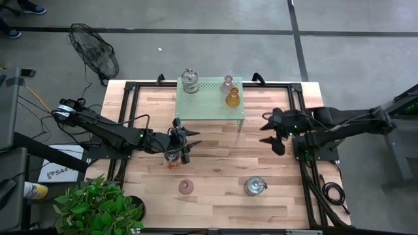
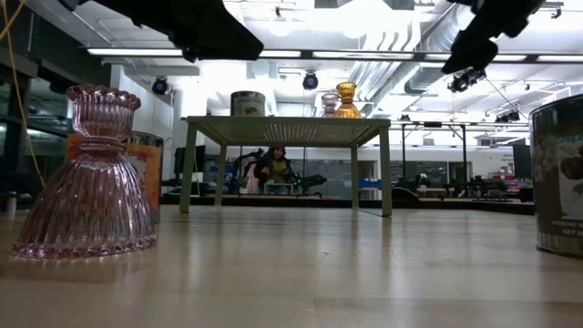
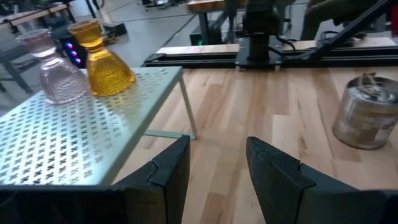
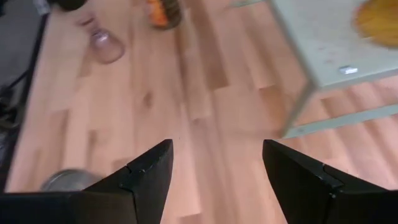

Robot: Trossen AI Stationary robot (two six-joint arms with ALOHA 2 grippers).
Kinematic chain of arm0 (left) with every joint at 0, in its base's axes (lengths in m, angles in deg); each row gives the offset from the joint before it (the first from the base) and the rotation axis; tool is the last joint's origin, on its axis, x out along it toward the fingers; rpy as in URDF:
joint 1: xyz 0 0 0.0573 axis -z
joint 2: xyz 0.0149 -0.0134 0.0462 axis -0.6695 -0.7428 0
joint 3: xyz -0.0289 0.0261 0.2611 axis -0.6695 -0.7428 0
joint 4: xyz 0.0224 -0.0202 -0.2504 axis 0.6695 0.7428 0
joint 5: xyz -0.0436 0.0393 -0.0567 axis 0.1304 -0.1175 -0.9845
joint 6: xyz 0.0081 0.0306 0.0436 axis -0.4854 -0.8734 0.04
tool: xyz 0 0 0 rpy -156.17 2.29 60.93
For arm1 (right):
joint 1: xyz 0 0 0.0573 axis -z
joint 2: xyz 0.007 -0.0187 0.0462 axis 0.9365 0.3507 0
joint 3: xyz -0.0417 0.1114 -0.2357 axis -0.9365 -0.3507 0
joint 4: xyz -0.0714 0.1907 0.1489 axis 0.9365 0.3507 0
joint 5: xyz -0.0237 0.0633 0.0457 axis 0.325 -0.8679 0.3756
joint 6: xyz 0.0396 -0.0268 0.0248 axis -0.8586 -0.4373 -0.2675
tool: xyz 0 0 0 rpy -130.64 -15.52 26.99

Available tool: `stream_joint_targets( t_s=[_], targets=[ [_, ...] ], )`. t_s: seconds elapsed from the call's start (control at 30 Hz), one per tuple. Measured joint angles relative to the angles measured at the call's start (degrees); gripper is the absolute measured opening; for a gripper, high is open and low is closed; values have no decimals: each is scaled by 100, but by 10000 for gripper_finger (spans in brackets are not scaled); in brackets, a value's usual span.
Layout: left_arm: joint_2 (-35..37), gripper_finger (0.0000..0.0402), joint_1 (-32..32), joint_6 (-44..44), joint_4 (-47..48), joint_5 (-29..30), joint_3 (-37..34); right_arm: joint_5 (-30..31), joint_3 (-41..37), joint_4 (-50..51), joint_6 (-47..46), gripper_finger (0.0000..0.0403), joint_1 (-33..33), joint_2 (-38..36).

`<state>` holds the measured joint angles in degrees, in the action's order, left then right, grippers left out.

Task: Pick & Place candle stick holders
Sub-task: Put the bottom silver scented candle on the shelf

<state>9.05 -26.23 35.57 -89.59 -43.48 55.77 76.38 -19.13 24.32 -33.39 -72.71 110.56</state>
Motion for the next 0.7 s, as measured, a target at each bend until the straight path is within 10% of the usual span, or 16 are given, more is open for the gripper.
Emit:
stream_joint_targets(
  t_s=[0.7],
  targets=[
    [-2, 154, 0, 502, 228, -366, -2, -94, 0, 35, -1508, 243, -2270, 2025]
  ],
)
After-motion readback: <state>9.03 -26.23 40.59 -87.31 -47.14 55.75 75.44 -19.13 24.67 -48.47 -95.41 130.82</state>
